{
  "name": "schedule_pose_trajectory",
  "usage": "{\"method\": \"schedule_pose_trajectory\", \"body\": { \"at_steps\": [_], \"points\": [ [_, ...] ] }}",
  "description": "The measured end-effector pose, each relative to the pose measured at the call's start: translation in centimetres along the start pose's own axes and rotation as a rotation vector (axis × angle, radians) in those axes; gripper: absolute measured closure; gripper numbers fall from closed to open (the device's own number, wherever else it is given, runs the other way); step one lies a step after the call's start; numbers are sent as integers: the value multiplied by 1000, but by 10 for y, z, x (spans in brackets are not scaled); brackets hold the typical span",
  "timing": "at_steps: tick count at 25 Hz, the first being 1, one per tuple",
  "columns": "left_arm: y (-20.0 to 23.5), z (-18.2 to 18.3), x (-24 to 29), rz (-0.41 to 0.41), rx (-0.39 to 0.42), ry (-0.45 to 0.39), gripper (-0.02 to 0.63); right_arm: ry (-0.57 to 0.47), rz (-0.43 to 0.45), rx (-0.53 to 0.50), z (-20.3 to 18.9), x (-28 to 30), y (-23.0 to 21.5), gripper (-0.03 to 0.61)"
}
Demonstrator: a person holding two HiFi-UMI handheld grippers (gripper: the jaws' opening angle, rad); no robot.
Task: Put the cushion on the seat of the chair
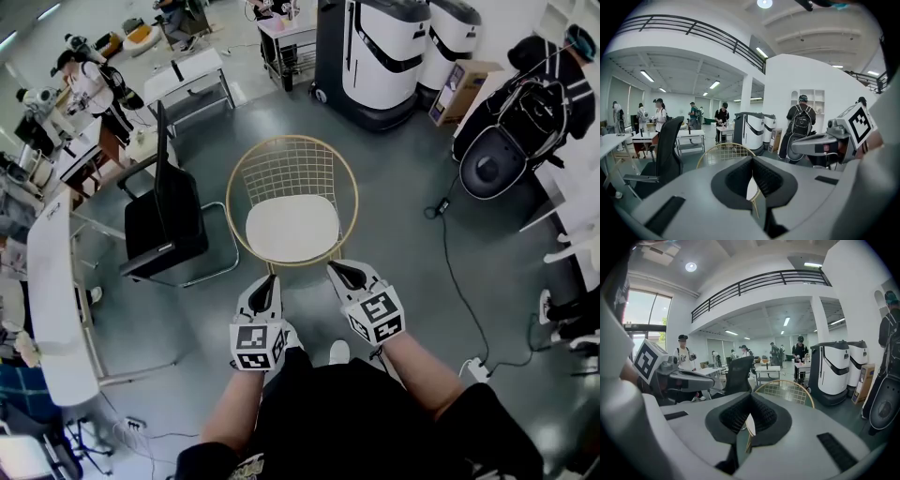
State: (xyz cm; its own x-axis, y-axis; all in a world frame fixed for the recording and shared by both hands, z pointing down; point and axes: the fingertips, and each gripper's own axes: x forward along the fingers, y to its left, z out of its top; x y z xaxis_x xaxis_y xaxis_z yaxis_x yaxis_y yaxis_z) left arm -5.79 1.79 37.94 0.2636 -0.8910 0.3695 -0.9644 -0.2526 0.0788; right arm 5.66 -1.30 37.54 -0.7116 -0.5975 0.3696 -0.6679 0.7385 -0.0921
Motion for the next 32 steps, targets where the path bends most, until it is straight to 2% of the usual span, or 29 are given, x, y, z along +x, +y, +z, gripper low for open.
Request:
{"method": "schedule_pose_trajectory", "body": {
  "at_steps": [12,32],
  "points": [
    [-29,-13,-4,9,-2,6,597,6,29,-5,-18,-21,-8,568],
    [-36,-18,-5,12,-13,8,597,6,38,0,-23,-24,-9,568]
  ]
}}
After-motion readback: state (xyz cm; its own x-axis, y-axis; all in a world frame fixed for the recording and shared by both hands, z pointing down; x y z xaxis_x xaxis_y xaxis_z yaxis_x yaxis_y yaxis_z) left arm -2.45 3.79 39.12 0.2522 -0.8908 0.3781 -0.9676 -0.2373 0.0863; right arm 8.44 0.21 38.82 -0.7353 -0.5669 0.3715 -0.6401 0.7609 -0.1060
